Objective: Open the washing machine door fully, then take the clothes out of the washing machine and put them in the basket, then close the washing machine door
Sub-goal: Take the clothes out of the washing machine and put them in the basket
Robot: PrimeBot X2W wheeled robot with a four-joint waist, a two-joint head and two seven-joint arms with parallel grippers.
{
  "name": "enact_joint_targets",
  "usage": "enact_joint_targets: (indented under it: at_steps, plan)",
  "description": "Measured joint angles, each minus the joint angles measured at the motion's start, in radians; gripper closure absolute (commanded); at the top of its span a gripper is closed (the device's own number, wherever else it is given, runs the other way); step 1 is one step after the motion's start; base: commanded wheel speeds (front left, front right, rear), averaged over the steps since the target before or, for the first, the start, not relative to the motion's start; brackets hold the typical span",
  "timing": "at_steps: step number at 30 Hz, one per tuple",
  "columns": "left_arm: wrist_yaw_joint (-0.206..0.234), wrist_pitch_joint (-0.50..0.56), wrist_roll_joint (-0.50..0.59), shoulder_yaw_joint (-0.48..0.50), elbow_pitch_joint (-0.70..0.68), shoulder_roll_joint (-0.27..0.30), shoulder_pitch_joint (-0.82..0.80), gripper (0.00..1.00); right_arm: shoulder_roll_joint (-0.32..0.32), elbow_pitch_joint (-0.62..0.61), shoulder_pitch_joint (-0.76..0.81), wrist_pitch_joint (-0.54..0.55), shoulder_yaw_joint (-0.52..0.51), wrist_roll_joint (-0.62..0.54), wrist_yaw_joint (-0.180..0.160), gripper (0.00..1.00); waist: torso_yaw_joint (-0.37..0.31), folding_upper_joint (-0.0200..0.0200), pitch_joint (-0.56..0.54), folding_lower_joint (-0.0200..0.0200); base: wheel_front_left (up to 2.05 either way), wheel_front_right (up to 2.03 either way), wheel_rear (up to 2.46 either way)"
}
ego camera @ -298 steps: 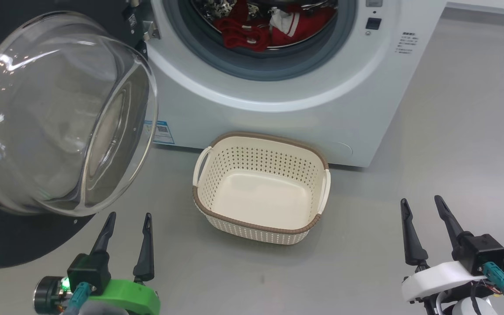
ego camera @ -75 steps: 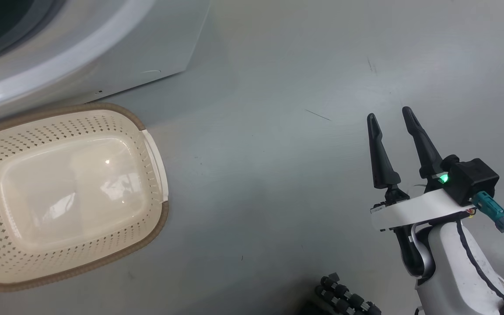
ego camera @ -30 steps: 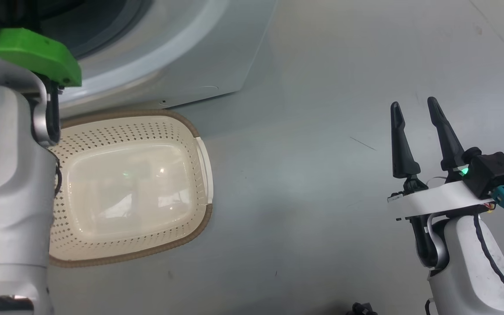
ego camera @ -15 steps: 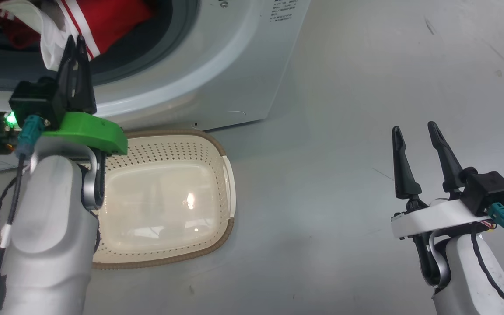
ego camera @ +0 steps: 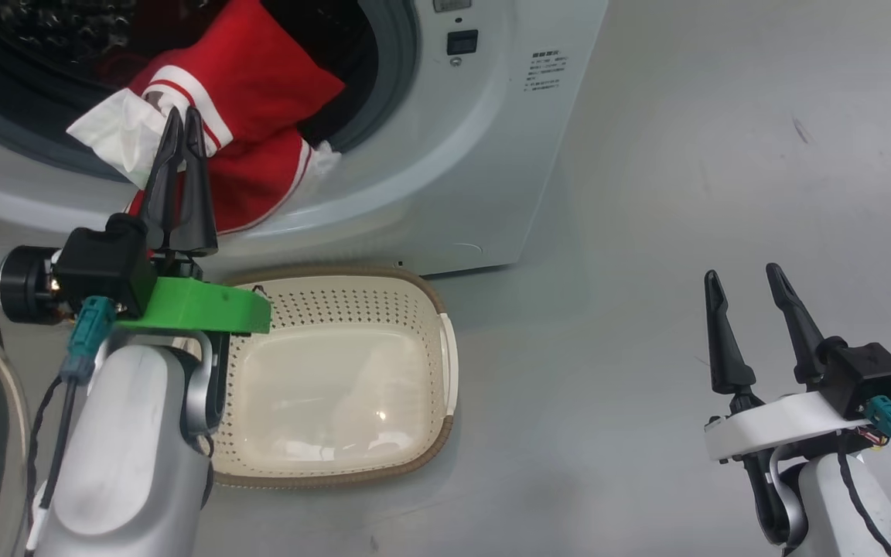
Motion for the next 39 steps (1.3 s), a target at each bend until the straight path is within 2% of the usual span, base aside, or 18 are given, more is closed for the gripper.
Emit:
enact_joint_targets:
  at_steps: [15,25,39]
  plan:
    - [0.004,-0.001,0.024,-0.05,-0.25,0.0,0.157,1.0,0.001,-0.008,0.04,0.0,0.035,-0.01,0.002,0.0,0.088,0.0,-0.077,0.0,0.0,0.0,0.0]
    - [0.014,0.033,0.002,-0.076,-0.177,0.001,0.294,1.0,0.002,-0.033,0.043,0.0,0.06,-0.01,0.009,0.0,0.082,0.0,-0.042,0.0,0.0,0.0,0.0]
    - [0.014,0.089,-0.08,-0.075,0.041,0.0,0.253,1.0,0.004,-0.078,-0.006,0.0,0.095,-0.009,0.017,0.0,0.047,0.0,0.078,0.0,0.0,0.0,0.0]
